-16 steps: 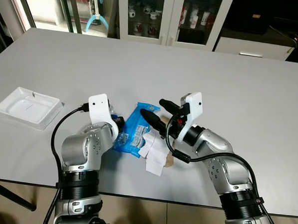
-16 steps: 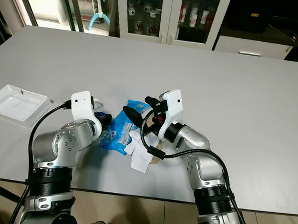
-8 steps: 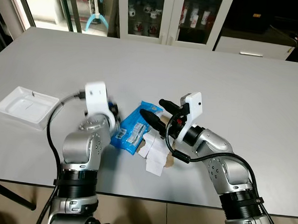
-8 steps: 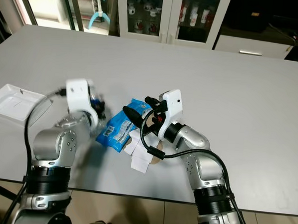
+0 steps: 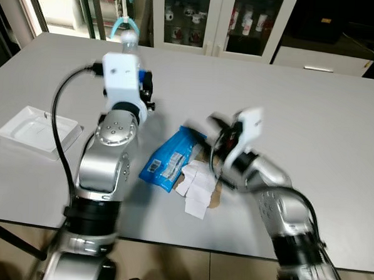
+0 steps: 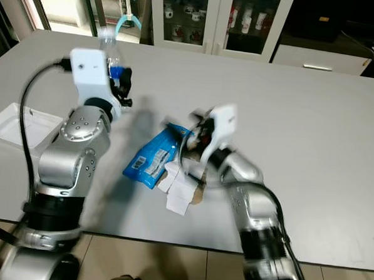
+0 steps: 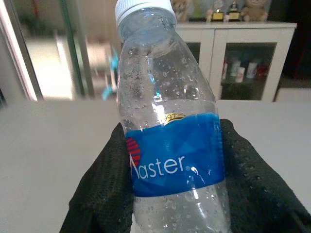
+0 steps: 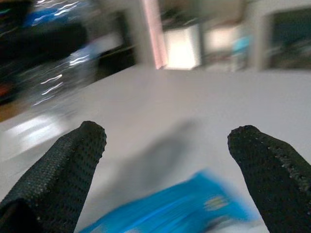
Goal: Picking trash to rubbish bin
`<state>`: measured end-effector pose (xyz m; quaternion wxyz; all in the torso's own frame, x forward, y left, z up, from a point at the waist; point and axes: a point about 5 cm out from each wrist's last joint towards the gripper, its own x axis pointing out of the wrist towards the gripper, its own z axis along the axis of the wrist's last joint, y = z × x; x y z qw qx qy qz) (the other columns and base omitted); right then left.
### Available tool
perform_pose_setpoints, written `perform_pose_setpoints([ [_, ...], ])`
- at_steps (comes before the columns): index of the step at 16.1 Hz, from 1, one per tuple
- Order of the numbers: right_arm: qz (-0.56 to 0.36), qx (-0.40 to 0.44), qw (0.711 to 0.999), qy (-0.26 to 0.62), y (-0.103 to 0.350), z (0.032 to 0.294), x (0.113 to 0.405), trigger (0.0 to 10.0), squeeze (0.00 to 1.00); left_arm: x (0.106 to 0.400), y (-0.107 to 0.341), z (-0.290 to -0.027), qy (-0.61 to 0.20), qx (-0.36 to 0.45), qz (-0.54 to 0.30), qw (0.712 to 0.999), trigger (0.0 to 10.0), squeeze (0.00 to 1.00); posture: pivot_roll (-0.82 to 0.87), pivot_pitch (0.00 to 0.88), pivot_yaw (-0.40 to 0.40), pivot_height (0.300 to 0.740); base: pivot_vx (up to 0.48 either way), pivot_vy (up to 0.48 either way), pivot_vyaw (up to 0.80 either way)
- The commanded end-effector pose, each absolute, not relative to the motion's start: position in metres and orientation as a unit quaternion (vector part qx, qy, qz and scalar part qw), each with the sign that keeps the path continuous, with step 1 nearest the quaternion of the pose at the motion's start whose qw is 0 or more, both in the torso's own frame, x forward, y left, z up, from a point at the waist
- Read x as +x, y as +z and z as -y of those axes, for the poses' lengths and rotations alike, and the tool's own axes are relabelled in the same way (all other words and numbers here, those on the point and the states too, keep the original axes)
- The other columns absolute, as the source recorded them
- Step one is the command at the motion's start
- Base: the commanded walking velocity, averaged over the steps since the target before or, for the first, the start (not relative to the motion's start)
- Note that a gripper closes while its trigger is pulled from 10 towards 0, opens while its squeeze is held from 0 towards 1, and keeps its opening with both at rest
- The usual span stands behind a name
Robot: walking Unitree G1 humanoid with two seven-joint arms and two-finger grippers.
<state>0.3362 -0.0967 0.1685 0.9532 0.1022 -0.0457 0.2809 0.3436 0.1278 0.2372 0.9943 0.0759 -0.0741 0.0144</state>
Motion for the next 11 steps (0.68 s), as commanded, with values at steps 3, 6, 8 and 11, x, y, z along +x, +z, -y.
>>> perform_pose_setpoints([
  [3, 0.105, 0.075, 0.982, 0.139, 0.183, 0.122, 0.349, 10.0, 0.0, 0.347, 0.231, -0.129, 0.002, 0.15, 0.116, 0.982, 10.0, 0.0, 0.03, 0.044, -0.032, 0.74, 0.0, 0.0, 0.0],
  [6, 0.13, 0.037, 0.99, 0.035, 0.181, 0.129, 0.353, 10.0, 0.0, 0.346, 0.214, -0.14, 0.006, 0.148, 0.123, 0.981, 10.0, 0.0, 0.04, 0.044, -0.039, 0.74, 0.0, 0.0, 0.0],
  [8, 0.147, 0.056, 0.988, -0.002, 0.178, 0.135, 0.35, 10.0, 0.0, 0.342, 0.202, -0.146, 0.006, 0.148, 0.148, 0.978, 10.0, 0.0, 0.03, 0.043, -0.044, 0.74, 0.0, 0.0, 0.0],
  [11, 0.172, 0.058, 0.983, -0.023, 0.179, 0.143, 0.347, 10.0, 0.0, 0.339, 0.191, -0.148, 0.0, 0.148, 0.164, 0.975, 10.0, 0.0, 0.03, 0.043, -0.049, 0.74, 0.0, 0.0, 0.0],
])
